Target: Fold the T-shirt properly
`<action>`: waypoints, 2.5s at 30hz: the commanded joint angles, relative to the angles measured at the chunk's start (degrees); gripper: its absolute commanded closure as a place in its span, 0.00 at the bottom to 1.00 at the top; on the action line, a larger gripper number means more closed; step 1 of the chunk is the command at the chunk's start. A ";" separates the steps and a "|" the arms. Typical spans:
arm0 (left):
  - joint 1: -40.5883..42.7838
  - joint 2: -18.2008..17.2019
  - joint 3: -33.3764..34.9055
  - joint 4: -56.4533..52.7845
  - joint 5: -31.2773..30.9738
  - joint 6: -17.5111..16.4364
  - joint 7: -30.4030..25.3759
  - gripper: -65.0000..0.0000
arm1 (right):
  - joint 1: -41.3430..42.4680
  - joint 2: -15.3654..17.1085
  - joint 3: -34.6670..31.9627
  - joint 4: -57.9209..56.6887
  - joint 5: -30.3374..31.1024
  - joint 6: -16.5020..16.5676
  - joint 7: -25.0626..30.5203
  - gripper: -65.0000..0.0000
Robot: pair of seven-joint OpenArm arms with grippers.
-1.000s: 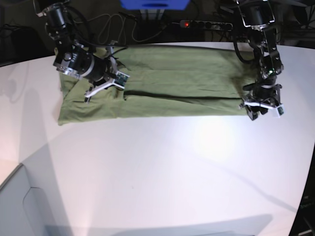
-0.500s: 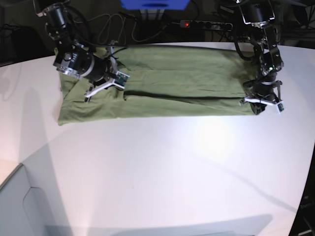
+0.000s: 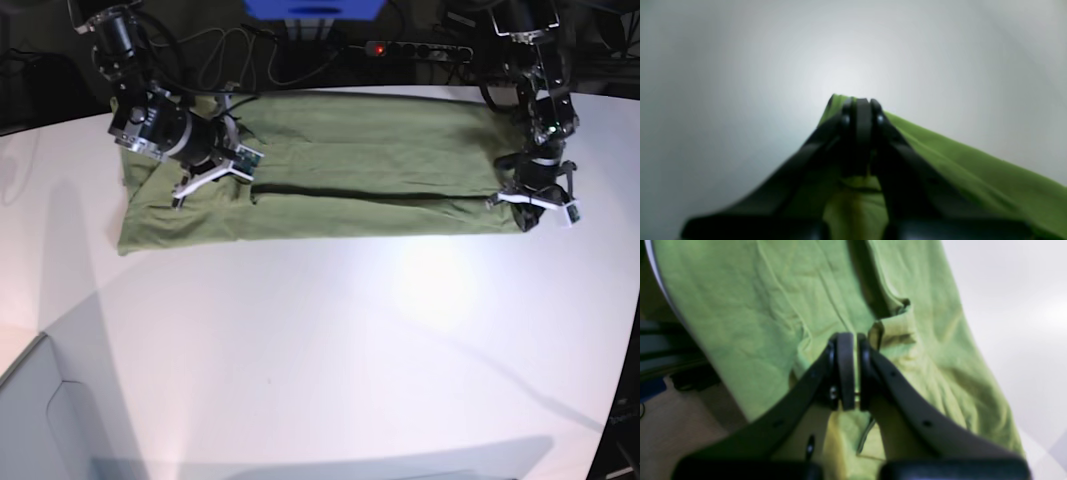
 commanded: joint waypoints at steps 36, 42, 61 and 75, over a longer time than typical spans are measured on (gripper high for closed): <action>16.05 -3.01 -4.70 17.41 -0.03 -0.43 -1.45 0.77 | 10.91 -10.35 -1.44 -3.10 0.93 1.02 1.26 1.00; 20.35 -3.01 -10.77 17.76 -0.38 -0.51 -1.45 0.77 | 19.00 -18.70 -3.82 -14.18 0.75 1.02 1.52 1.00; 7.69 -8.64 10.33 22.42 14.04 -0.69 -0.31 0.77 | 20.32 -15.62 1.46 -19.36 0.66 1.02 1.61 1.00; -12.53 -11.01 37.05 19.87 39.71 -3.50 28.09 1.00 | 14.95 -9.38 22.73 -17.96 0.58 1.02 1.52 1.00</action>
